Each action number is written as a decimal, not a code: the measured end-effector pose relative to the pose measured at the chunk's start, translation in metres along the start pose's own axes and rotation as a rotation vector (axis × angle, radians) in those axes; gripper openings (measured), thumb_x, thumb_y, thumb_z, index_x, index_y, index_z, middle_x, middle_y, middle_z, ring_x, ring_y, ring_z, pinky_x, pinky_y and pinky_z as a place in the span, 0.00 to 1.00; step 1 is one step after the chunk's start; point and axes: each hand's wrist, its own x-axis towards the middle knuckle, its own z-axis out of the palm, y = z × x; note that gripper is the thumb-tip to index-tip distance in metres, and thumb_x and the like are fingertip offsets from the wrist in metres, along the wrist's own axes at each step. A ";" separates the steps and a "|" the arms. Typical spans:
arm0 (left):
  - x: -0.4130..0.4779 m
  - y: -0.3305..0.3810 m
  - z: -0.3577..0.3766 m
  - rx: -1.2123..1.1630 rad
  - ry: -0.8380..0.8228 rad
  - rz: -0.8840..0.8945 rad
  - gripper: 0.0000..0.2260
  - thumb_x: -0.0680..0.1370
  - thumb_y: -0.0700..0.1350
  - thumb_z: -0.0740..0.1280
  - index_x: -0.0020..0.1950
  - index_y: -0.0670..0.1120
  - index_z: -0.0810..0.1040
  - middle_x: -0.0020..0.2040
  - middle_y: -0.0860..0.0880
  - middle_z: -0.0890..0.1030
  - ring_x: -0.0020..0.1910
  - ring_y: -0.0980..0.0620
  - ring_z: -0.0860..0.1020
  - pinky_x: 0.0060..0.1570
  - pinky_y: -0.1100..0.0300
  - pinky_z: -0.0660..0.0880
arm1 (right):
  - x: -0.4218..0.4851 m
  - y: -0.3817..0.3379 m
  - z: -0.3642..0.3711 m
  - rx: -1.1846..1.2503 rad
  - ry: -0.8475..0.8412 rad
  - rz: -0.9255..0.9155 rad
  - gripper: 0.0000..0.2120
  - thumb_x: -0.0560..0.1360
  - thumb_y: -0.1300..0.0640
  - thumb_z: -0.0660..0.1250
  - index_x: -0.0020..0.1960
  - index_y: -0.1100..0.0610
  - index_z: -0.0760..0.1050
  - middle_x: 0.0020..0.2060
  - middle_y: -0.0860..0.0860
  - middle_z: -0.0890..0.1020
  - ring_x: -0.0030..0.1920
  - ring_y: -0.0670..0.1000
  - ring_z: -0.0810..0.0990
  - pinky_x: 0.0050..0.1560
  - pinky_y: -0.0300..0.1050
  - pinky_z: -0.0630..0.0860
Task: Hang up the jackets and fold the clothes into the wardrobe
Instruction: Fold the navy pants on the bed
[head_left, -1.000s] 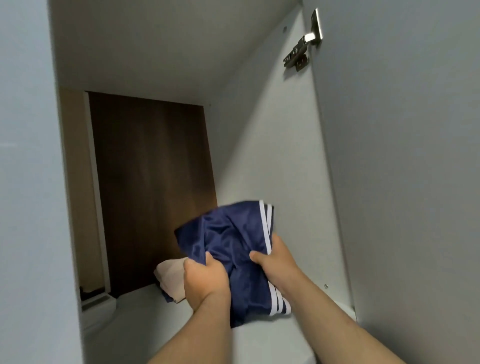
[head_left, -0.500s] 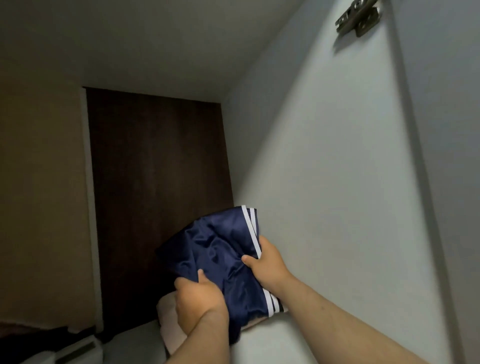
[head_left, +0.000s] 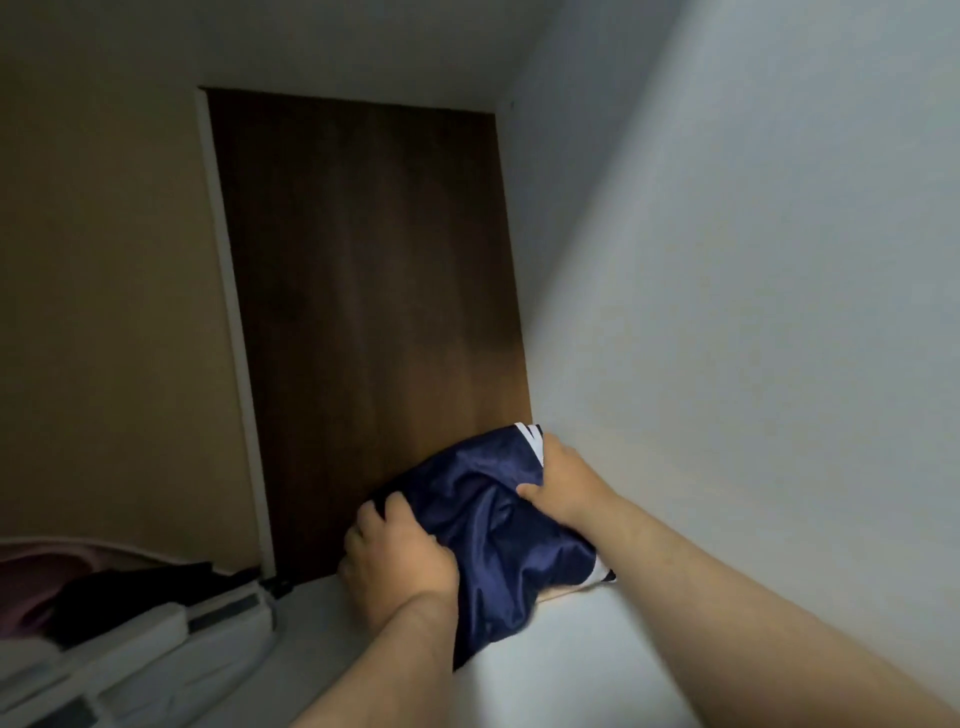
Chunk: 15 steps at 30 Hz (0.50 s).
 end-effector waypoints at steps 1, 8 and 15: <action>0.005 0.008 -0.004 0.055 0.052 0.108 0.15 0.77 0.47 0.64 0.64 0.50 0.74 0.65 0.48 0.73 0.62 0.46 0.71 0.57 0.52 0.69 | 0.000 -0.007 -0.002 -0.102 0.050 -0.093 0.32 0.77 0.49 0.67 0.76 0.54 0.59 0.69 0.58 0.70 0.67 0.59 0.71 0.66 0.50 0.70; 0.002 0.017 0.028 0.213 -0.457 0.106 0.27 0.81 0.60 0.45 0.79 0.54 0.54 0.81 0.49 0.51 0.79 0.47 0.48 0.76 0.48 0.45 | -0.005 -0.016 0.018 -0.345 -0.342 -0.177 0.27 0.82 0.40 0.47 0.79 0.46 0.54 0.80 0.50 0.53 0.79 0.53 0.50 0.77 0.54 0.50; 0.012 0.010 0.034 0.262 -0.610 0.130 0.29 0.80 0.63 0.43 0.80 0.54 0.52 0.81 0.50 0.48 0.79 0.48 0.46 0.77 0.48 0.44 | -0.009 0.005 0.024 -0.167 -0.379 -0.037 0.32 0.76 0.31 0.50 0.76 0.42 0.61 0.77 0.44 0.63 0.77 0.49 0.60 0.75 0.50 0.57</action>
